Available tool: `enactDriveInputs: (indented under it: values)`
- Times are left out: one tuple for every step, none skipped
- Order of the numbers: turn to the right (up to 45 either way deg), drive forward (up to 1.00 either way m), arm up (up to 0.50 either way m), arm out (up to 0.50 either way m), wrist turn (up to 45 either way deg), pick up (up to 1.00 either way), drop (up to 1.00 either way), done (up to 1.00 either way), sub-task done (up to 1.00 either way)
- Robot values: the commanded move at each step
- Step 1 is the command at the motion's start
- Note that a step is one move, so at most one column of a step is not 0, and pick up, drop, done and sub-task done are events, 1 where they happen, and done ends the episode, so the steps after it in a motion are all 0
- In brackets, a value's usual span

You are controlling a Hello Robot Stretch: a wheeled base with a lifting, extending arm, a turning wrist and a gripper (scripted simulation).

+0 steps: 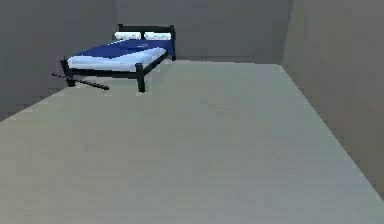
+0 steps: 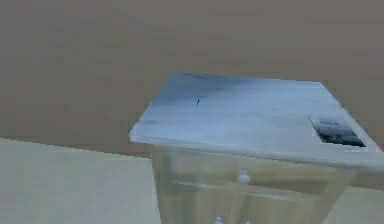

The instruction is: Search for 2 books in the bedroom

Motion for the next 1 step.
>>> enactDriveInputs:
  values:
    - [0.0, 1.0, 0.0, 0.0, 0.0, 0.0, 0.0, 0.0, 0.0]
